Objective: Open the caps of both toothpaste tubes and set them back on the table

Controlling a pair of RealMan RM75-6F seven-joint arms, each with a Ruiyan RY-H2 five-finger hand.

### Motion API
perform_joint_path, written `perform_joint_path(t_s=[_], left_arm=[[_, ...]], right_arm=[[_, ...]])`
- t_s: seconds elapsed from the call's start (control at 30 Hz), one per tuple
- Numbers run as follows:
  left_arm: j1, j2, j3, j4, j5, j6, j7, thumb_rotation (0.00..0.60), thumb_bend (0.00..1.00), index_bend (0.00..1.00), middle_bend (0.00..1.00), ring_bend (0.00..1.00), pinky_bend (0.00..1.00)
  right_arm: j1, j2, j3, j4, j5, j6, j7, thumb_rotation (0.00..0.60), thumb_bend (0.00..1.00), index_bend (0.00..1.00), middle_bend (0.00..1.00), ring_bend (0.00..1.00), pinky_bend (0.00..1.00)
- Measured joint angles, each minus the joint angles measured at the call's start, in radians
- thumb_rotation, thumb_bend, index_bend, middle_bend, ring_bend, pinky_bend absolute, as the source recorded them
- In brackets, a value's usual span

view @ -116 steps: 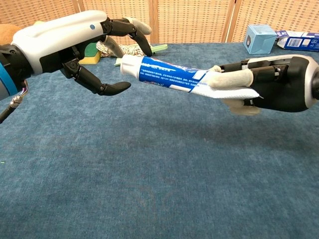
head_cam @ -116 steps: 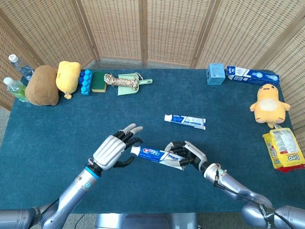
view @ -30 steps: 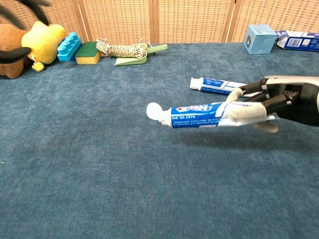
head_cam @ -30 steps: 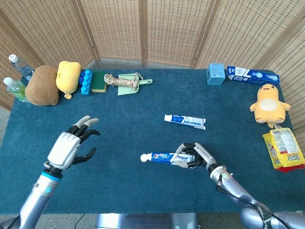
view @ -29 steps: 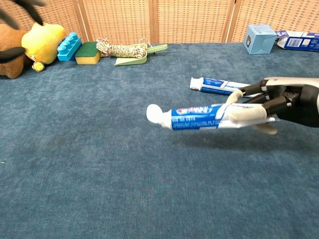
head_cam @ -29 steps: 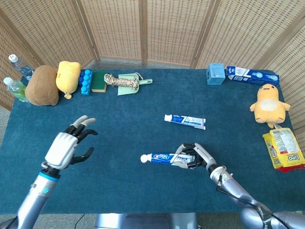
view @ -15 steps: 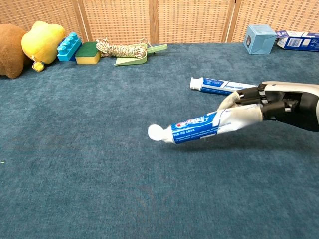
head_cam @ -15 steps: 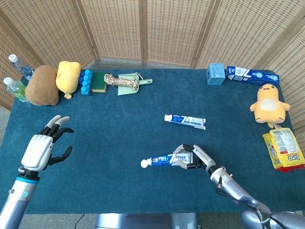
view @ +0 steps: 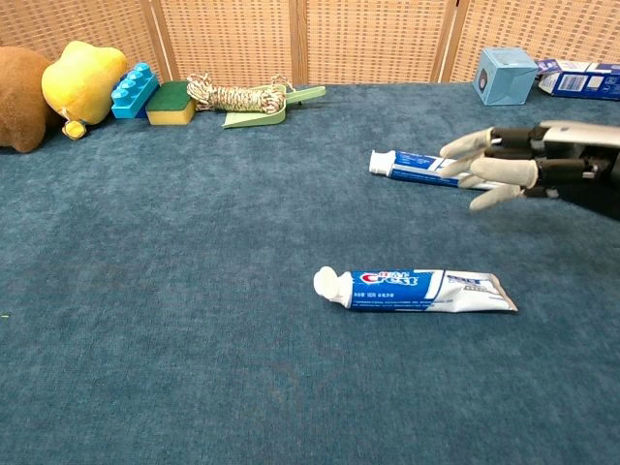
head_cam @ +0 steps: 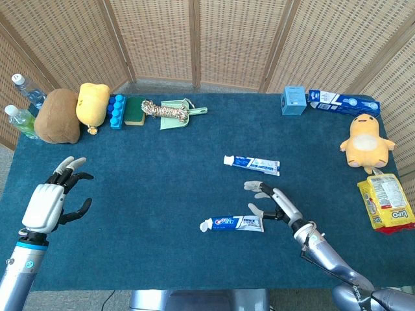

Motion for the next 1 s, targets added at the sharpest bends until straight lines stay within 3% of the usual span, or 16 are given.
perform_joint_path(t_s=[0.13,0.33,0.63,1.0], left_arm=[[0.013,0.01,0.002,0.0,0.002,0.005,0.005,0.6,0.33,0.31,0.14,0.06,0.26],[0.04,0.023,0.01,-0.001,-0.002,0.016,0.0,0.6,0.34,0.31,0.14,0.06,0.26],[0.069,0.034,0.02,0.011,-0.012,0.014,-0.016,0.6,0.33,0.3,0.13,0.06,0.26],[0.076,0.026,0.015,0.031,-0.015,-0.007,-0.028,0.6,0.33,0.31,0.12,0.06,0.25]], right_arm=[[-0.003,0.005,0.014,0.002,0.015,0.04,-0.105,0.57,0.36,0.27,0.25,0.15,0.22],[0.019,0.006,0.041,0.022,0.055,0.074,-0.334,0.599,0.36,0.29,0.26,0.16,0.23],[0.116,-0.054,0.084,0.131,0.185,0.064,-0.698,0.6,0.38,0.22,0.19,0.07,0.21],[0.247,-0.137,0.116,0.243,0.437,-0.027,-0.962,0.556,0.37,0.2,0.15,0.03,0.21]])
